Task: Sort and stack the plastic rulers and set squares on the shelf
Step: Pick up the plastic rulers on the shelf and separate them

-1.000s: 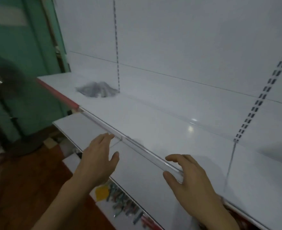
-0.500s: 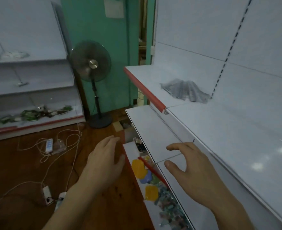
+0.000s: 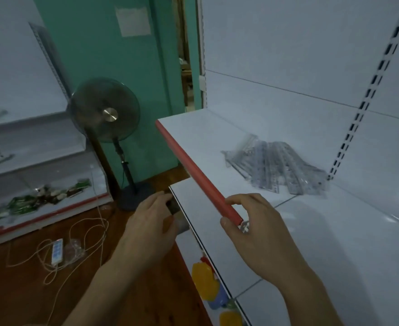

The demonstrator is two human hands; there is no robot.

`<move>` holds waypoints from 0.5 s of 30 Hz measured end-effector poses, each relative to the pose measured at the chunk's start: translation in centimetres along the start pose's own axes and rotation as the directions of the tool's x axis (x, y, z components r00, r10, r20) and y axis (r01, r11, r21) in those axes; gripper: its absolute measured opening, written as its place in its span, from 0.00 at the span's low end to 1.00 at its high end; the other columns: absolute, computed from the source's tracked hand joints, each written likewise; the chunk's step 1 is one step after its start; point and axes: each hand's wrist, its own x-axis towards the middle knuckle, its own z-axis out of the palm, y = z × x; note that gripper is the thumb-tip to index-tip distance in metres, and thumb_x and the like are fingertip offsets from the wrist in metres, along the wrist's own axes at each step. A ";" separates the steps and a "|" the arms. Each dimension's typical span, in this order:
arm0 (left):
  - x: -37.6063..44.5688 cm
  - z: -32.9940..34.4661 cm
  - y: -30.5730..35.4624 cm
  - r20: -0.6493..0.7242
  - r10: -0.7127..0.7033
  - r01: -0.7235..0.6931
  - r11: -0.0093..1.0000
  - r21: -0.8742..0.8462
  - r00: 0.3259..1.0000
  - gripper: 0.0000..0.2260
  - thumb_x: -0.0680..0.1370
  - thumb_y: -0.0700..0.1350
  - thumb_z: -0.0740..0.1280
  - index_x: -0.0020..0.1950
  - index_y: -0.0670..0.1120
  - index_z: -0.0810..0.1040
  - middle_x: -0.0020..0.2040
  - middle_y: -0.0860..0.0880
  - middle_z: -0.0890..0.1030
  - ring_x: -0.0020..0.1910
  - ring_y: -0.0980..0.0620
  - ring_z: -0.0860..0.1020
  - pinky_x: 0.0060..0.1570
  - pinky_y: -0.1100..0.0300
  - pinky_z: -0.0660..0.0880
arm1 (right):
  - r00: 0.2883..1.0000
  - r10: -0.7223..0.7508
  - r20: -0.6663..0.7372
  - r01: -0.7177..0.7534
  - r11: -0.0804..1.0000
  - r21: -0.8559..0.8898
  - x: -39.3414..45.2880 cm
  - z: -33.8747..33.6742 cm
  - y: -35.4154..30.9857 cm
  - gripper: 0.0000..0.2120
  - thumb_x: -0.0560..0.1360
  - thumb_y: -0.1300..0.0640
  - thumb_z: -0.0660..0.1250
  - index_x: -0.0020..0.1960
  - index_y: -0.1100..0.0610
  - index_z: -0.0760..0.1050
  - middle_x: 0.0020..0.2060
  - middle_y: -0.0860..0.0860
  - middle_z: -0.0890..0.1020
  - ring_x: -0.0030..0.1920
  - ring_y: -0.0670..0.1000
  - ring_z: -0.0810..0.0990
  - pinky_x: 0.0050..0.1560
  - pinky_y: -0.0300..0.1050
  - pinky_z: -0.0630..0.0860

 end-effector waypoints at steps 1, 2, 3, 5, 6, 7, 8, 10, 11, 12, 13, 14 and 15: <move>1.3 0.2 0.1 0.011 0.005 -0.005 1.000 -0.001 1.000 0.25 0.80 0.51 0.67 0.75 0.51 0.65 0.74 0.53 0.68 0.72 0.54 0.67 0.66 0.63 0.62 | 1.000 0.004 -0.004 -0.004 1.000 0.012 1.1 0.0 0.0 0.17 0.79 0.45 0.66 0.67 0.44 0.72 0.61 0.41 0.74 0.61 0.44 0.74 0.61 0.40 0.76; 2.6 0.5 0.2 0.021 0.006 -0.006 1.000 -0.007 1.000 0.25 0.80 0.51 0.67 0.75 0.51 0.65 0.74 0.53 0.68 0.72 0.53 0.67 0.67 0.62 0.63 | 1.000 0.008 -0.003 -0.008 1.000 0.020 1.9 -0.1 0.0 0.17 0.79 0.45 0.66 0.67 0.44 0.71 0.62 0.41 0.74 0.62 0.43 0.73 0.59 0.35 0.74; 4.0 0.9 0.5 0.027 0.004 -0.003 1.000 -0.012 1.000 0.25 0.79 0.51 0.67 0.75 0.51 0.65 0.74 0.53 0.68 0.72 0.53 0.67 0.68 0.60 0.64 | 1.000 0.012 -0.001 -0.012 1.000 0.020 2.6 -0.2 -0.1 0.17 0.79 0.44 0.66 0.67 0.43 0.71 0.62 0.40 0.73 0.62 0.42 0.73 0.56 0.30 0.71; 6.7 1.8 1.3 0.037 0.001 0.000 1.000 -0.029 0.999 0.26 0.79 0.52 0.67 0.76 0.53 0.64 0.76 0.53 0.67 0.74 0.51 0.66 0.71 0.53 0.66 | 1.000 0.019 -0.008 -0.019 1.000 0.019 3.8 -0.6 0.0 0.18 0.79 0.44 0.65 0.68 0.43 0.70 0.63 0.38 0.72 0.63 0.40 0.71 0.53 0.24 0.66; 8.0 2.3 1.9 0.038 0.015 -0.014 0.999 -0.042 0.999 0.26 0.79 0.52 0.67 0.76 0.54 0.64 0.76 0.53 0.67 0.74 0.51 0.66 0.71 0.52 0.67 | 0.999 0.020 -0.026 -0.019 1.000 0.021 4.3 -0.8 0.1 0.18 0.79 0.43 0.64 0.68 0.42 0.70 0.63 0.37 0.72 0.64 0.40 0.70 0.56 0.25 0.67; 9.4 2.8 2.6 0.040 0.045 -0.043 0.998 -0.051 0.998 0.26 0.79 0.53 0.67 0.76 0.55 0.64 0.76 0.54 0.67 0.73 0.52 0.67 0.71 0.52 0.67 | 0.999 0.018 -0.050 -0.017 1.000 0.021 4.7 -0.9 0.3 0.18 0.80 0.43 0.64 0.68 0.42 0.69 0.64 0.36 0.71 0.65 0.39 0.69 0.61 0.29 0.67; 10.7 3.3 3.3 0.044 0.080 -0.078 0.995 -0.059 0.996 0.26 0.79 0.54 0.67 0.76 0.56 0.64 0.76 0.55 0.67 0.73 0.52 0.67 0.70 0.53 0.67 | 0.998 0.015 -0.068 -0.014 1.000 0.015 5.0 -1.0 0.5 0.17 0.80 0.43 0.63 0.68 0.41 0.69 0.64 0.35 0.71 0.66 0.38 0.68 0.65 0.32 0.67; 13.4 4.1 4.5 0.058 0.142 -0.137 0.987 -0.083 0.988 0.26 0.80 0.55 0.66 0.76 0.56 0.64 0.77 0.55 0.65 0.73 0.52 0.68 0.70 0.53 0.67 | 0.997 0.011 -0.074 -0.012 1.000 -0.008 5.3 -0.8 0.8 0.17 0.80 0.44 0.62 0.68 0.39 0.67 0.63 0.32 0.68 0.64 0.35 0.65 0.65 0.34 0.66; 14.8 4.3 5.0 0.068 0.169 -0.163 0.982 -0.095 0.983 0.26 0.80 0.55 0.66 0.76 0.55 0.64 0.77 0.55 0.65 0.73 0.51 0.68 0.71 0.53 0.66 | 0.998 0.019 -0.064 -0.020 1.000 -0.023 5.5 -0.6 1.1 0.17 0.80 0.44 0.62 0.68 0.38 0.66 0.63 0.31 0.67 0.63 0.33 0.63 0.63 0.33 0.65; 16.1 4.5 5.5 0.078 0.200 -0.191 0.976 -0.106 0.977 0.25 0.80 0.55 0.65 0.76 0.54 0.64 0.77 0.54 0.65 0.73 0.51 0.67 0.71 0.53 0.64 | 0.998 0.035 -0.055 -0.037 0.999 -0.033 5.7 -0.4 1.4 0.17 0.80 0.43 0.62 0.68 0.37 0.66 0.63 0.30 0.66 0.63 0.33 0.62 0.63 0.33 0.64; 17.5 4.7 5.8 0.089 0.239 -0.228 0.966 -0.119 0.967 0.25 0.80 0.54 0.65 0.76 0.53 0.64 0.76 0.53 0.66 0.73 0.51 0.66 0.72 0.55 0.63 | 0.997 0.054 -0.057 -0.056 0.998 -0.034 6.0 -0.4 1.7 0.17 0.80 0.43 0.62 0.68 0.37 0.66 0.63 0.30 0.66 0.64 0.32 0.63 0.63 0.32 0.64; 19.0 5.0 6.2 0.098 0.283 -0.269 0.954 -0.135 0.954 0.25 0.81 0.53 0.65 0.76 0.51 0.64 0.76 0.52 0.67 0.73 0.51 0.66 0.71 0.56 0.61 | 0.995 0.074 -0.073 -0.076 0.997 -0.026 6.5 -0.4 2.3 0.16 0.80 0.43 0.62 0.67 0.37 0.67 0.63 0.30 0.67 0.65 0.32 0.63 0.64 0.32 0.65; 20.5 5.3 6.5 0.110 0.323 -0.305 0.940 -0.154 0.940 0.24 0.81 0.53 0.65 0.76 0.50 0.65 0.75 0.51 0.68 0.72 0.50 0.66 0.71 0.57 0.61 | 0.990 0.098 -0.099 -0.101 0.995 -0.018 7.0 -0.4 2.9 0.16 0.79 0.43 0.63 0.66 0.37 0.67 0.62 0.30 0.68 0.65 0.33 0.64 0.64 0.32 0.65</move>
